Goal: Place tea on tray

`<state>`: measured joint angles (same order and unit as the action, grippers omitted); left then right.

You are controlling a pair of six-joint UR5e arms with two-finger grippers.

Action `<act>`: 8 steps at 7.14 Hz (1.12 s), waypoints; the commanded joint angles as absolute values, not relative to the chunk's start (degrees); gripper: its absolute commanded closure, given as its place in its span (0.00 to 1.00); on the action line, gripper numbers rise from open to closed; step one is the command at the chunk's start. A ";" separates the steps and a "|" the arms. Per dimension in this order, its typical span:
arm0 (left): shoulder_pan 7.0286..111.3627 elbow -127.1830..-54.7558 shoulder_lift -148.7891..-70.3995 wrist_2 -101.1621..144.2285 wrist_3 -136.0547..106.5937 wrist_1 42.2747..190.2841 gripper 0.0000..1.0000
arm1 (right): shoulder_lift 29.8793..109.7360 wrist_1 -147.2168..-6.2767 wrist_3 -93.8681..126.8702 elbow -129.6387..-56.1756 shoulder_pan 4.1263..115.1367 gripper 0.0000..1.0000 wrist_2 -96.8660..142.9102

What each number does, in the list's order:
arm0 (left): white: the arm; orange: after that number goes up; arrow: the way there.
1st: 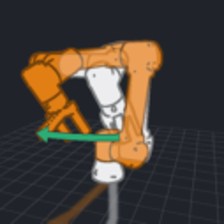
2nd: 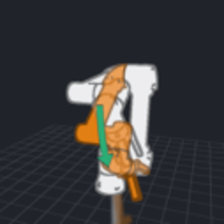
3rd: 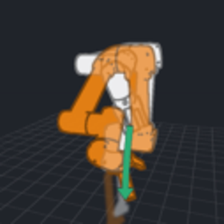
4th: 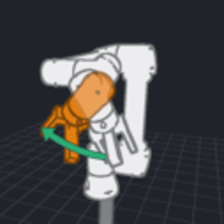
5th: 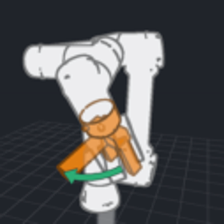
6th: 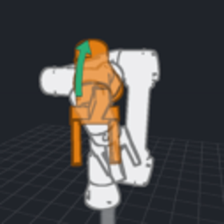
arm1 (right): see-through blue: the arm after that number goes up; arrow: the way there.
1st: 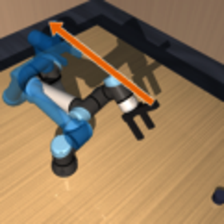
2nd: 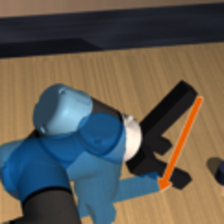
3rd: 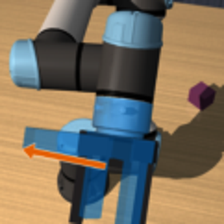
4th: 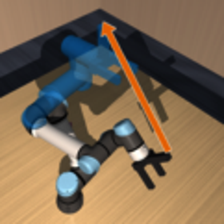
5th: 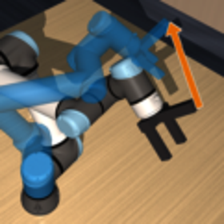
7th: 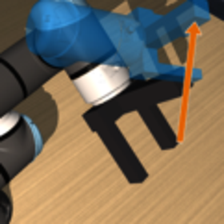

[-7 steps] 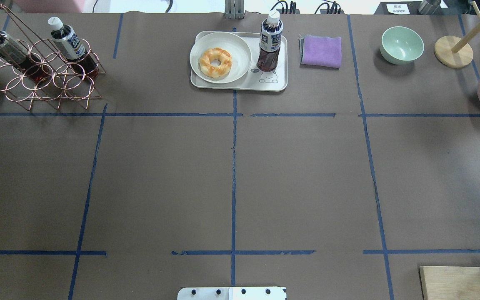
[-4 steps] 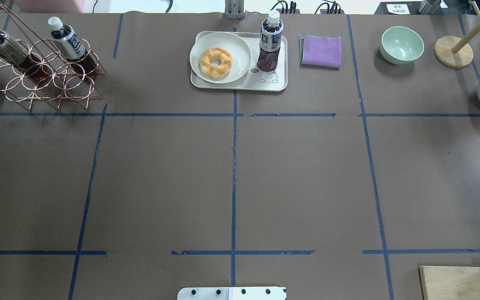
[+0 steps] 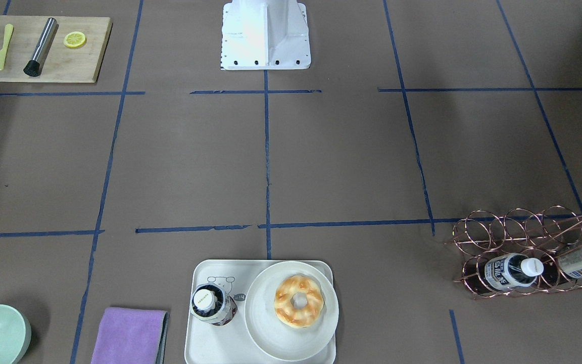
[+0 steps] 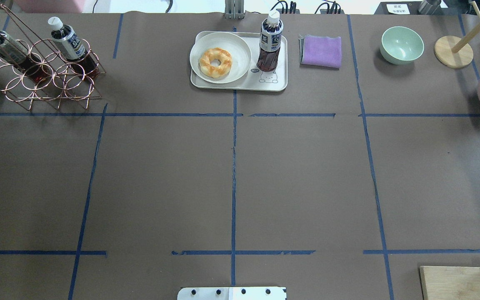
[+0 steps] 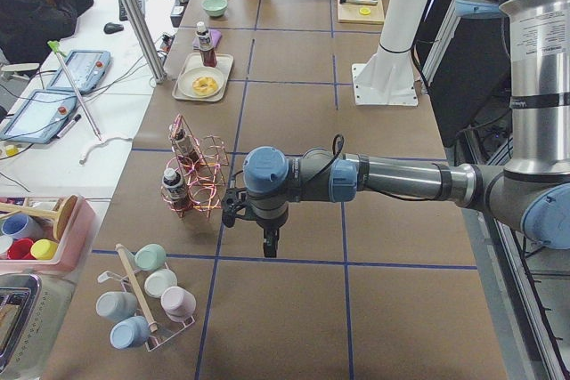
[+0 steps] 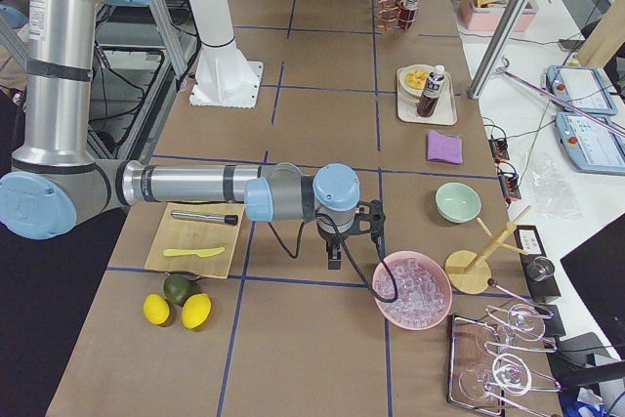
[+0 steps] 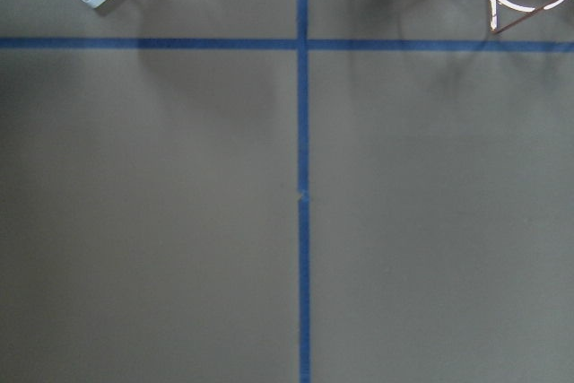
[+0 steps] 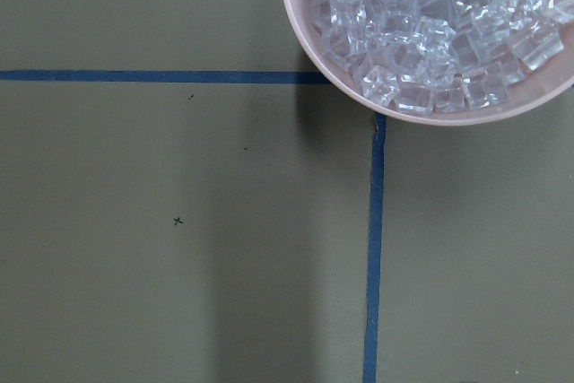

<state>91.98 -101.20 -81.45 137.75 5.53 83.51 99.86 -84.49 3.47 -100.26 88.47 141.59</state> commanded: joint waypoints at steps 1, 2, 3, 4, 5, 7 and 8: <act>92.55 -99.32 -82.09 137.46 7.91 83.84 0.00 | 100.46 -83.94 3.60 -99.15 88.68 0.00 141.94; 92.55 -99.40 -82.18 137.46 7.91 83.85 0.00 | 100.55 -83.94 3.60 -99.05 88.68 0.00 141.94; 92.55 -99.67 -82.26 137.37 7.82 83.76 0.00 | 100.55 -83.94 3.60 -99.05 88.94 0.00 141.94; 92.55 -99.58 -82.44 137.37 7.82 83.76 0.00 | 100.55 -83.94 3.52 -98.97 89.21 0.00 141.86; 92.55 -99.75 -82.44 137.37 7.82 83.76 0.00 | 100.55 -83.94 3.52 -98.62 89.30 0.00 141.86; 92.55 -99.84 -82.53 137.37 7.82 83.76 0.00 | 100.55 -83.85 3.08 -98.18 90.69 0.00 141.85; 92.55 -99.84 -82.53 137.46 7.82 83.76 0.00 | 100.55 -83.85 3.08 -98.17 91.05 0.00 141.86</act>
<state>92.55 -99.80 -82.49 137.39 7.82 83.76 100.57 -83.88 3.17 -98.28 90.43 141.84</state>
